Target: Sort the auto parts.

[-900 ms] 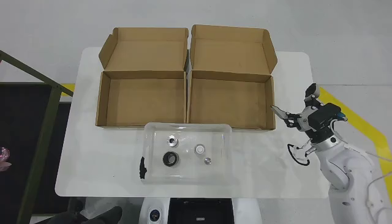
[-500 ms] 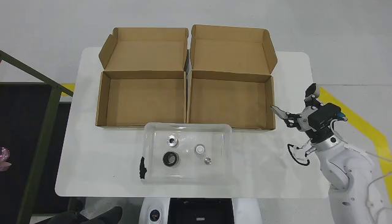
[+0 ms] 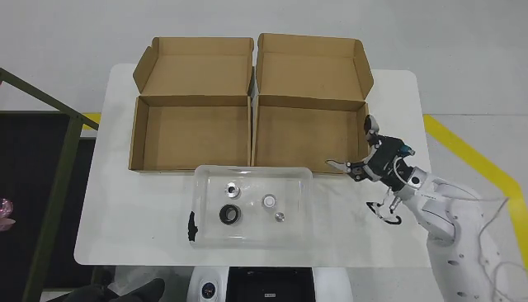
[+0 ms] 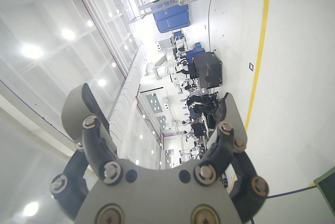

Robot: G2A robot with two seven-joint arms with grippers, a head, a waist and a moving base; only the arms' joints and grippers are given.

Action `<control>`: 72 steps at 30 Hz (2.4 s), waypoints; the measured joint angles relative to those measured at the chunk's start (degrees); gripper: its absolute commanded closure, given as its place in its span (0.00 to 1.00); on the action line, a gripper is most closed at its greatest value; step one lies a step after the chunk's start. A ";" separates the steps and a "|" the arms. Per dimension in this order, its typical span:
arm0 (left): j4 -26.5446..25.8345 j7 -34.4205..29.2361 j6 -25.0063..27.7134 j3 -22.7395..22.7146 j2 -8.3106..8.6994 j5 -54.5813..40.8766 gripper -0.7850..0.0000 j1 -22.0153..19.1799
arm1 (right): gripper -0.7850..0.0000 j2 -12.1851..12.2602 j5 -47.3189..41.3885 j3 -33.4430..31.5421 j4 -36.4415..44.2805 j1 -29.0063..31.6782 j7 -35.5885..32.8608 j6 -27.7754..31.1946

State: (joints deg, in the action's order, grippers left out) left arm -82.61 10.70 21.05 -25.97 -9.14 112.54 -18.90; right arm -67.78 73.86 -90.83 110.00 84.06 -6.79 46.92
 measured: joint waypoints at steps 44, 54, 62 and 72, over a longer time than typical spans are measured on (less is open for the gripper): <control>0.00 0.00 0.00 0.00 0.00 0.00 0.00 0.00 | 0.00 1.08 2.88 31.29 2.77 -11.44 -27.36 8.91; 0.00 0.00 0.00 0.00 0.00 0.00 0.00 0.00 | 0.22 1.18 2.94 33.29 -0.11 -13.53 -28.11 6.79; 0.00 0.00 0.00 0.00 0.00 0.00 0.00 0.00 | 0.53 1.25 3.61 34.47 -1.88 -14.97 -28.92 5.18; 0.00 0.00 0.00 0.00 0.00 0.00 0.00 0.00 | 1.00 1.48 2.42 35.80 -2.66 -16.25 -28.21 6.44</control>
State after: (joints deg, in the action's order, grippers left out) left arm -82.61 10.70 21.05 -25.97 -9.14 112.54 -18.90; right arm -66.30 76.28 -55.03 107.35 67.81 -35.00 53.36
